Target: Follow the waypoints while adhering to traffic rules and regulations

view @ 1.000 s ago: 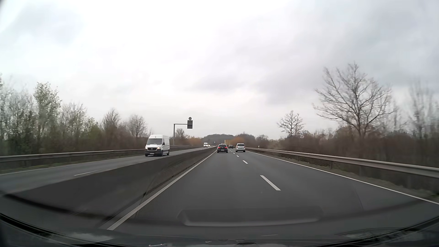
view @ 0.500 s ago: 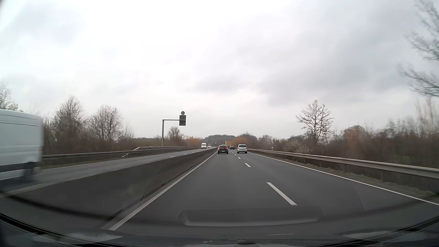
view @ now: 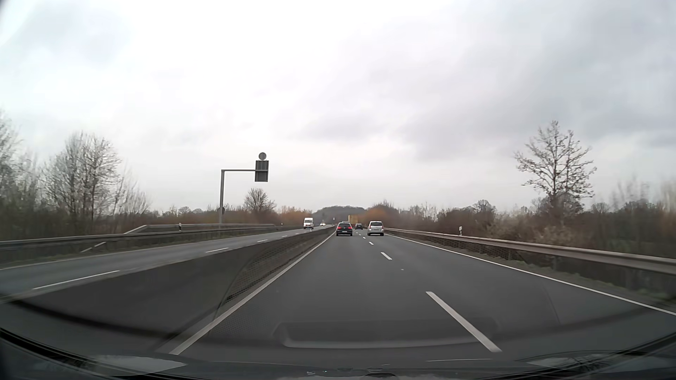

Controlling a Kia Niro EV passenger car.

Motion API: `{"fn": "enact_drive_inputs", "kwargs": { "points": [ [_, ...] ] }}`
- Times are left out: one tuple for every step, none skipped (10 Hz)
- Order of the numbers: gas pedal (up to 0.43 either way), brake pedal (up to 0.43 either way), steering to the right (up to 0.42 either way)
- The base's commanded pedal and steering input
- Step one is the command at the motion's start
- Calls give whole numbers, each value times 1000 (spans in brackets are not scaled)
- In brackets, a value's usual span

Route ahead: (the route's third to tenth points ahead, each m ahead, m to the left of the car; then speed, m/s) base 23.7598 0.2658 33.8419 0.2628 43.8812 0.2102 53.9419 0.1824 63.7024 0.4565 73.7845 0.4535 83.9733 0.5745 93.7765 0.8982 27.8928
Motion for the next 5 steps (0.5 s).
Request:
{"fn": "enact_drive_inputs", "kwargs": {
  "points": [
    [0, 0, -2],
    [0, 0, -1],
    [0, 0, 0],
    [0, 0, 0],
    [0, 0, 0]
  ]
}}
